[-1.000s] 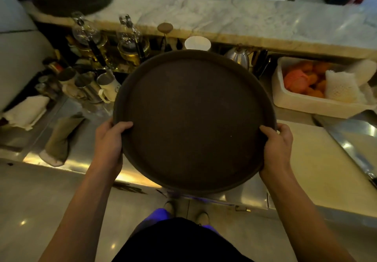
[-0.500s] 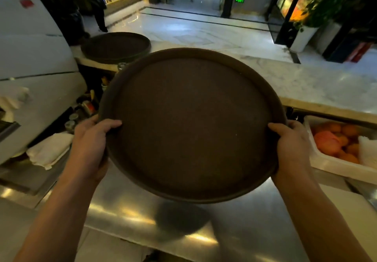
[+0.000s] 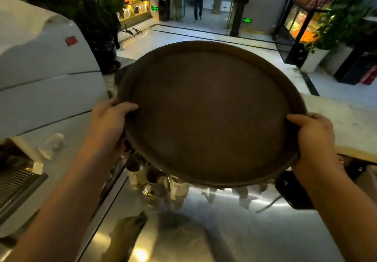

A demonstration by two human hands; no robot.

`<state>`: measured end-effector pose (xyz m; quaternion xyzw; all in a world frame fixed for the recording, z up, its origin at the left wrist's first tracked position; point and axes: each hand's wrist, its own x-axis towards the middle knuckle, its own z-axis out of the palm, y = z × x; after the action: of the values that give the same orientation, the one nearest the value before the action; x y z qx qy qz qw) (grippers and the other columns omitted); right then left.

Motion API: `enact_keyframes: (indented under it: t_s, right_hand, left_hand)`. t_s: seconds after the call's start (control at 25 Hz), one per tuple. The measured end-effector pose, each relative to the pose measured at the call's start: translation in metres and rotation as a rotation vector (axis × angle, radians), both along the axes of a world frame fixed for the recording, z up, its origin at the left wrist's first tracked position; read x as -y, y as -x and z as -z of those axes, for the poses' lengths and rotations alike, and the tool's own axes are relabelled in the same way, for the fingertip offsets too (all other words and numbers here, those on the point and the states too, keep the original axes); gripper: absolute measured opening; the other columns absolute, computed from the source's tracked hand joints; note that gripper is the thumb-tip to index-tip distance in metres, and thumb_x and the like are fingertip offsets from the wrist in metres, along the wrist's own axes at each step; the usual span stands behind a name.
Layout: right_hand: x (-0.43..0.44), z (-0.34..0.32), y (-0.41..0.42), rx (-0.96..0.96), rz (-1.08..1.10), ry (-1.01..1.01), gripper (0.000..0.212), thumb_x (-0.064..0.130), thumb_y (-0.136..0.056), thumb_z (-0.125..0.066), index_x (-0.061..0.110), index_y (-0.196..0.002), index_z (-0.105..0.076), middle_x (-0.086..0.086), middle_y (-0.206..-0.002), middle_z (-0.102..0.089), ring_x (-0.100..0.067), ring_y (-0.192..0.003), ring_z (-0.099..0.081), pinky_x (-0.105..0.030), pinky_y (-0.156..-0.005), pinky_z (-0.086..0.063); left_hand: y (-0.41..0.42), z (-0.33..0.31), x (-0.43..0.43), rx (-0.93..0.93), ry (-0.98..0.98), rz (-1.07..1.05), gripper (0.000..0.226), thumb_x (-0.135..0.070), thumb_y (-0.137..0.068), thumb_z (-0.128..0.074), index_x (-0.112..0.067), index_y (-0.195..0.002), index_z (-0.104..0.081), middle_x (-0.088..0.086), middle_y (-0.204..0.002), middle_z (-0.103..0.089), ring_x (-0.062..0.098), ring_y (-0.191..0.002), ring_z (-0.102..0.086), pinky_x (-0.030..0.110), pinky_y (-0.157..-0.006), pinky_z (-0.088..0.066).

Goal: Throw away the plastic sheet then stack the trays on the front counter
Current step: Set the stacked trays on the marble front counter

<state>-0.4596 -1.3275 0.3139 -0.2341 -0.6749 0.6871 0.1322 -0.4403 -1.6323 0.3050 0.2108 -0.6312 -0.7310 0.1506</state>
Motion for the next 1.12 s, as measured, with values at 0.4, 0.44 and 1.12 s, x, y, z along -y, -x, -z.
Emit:
enact_keyframes:
  t_s: [0.4, 0.44, 1.12]
  right_hand:
    - [0.084, -0.003, 0.178, -0.016, 0.017, -0.038, 0.032, 0.007, -0.091, -0.049, 0.006, -0.123, -0.049, -0.016, -0.116, -0.058, -0.029, -0.100, -0.059, -0.038, -0.074, -0.053]
    - [0.089, -0.002, 0.195, -0.015, 0.010, -0.070, 0.032, 0.006, -0.092, -0.049, 0.003, -0.124, -0.049, -0.018, -0.115, -0.057, -0.030, -0.099, -0.058, -0.037, -0.071, -0.052]
    - [0.160, 0.058, 0.381, 0.134, -0.155, -0.250, 0.035, 0.009, -0.095, -0.038, 0.007, -0.130, -0.040, -0.013, -0.115, -0.048, -0.028, -0.099, -0.052, -0.039, -0.083, -0.051]
  left_hand:
    - [0.184, 0.004, 0.081, 0.082, 0.061, 0.001, 0.022, -0.013, -0.094, -0.054, -0.009, -0.115, -0.062, 0.009, -0.099, -0.070, 0.025, -0.086, -0.069, 0.031, -0.058, -0.053]
    - [0.201, 0.008, 0.087, 0.098, 0.069, -0.007, 0.023, -0.013, -0.095, -0.053, -0.007, -0.116, -0.061, 0.011, -0.103, -0.069, 0.026, -0.089, -0.068, 0.032, -0.059, -0.052]
    - [0.374, 0.074, 0.168, 0.317, 0.068, -0.169, 0.057, -0.007, -0.087, -0.055, -0.007, -0.142, -0.044, 0.018, -0.132, -0.058, 0.038, -0.115, -0.059, 0.051, -0.098, -0.049]
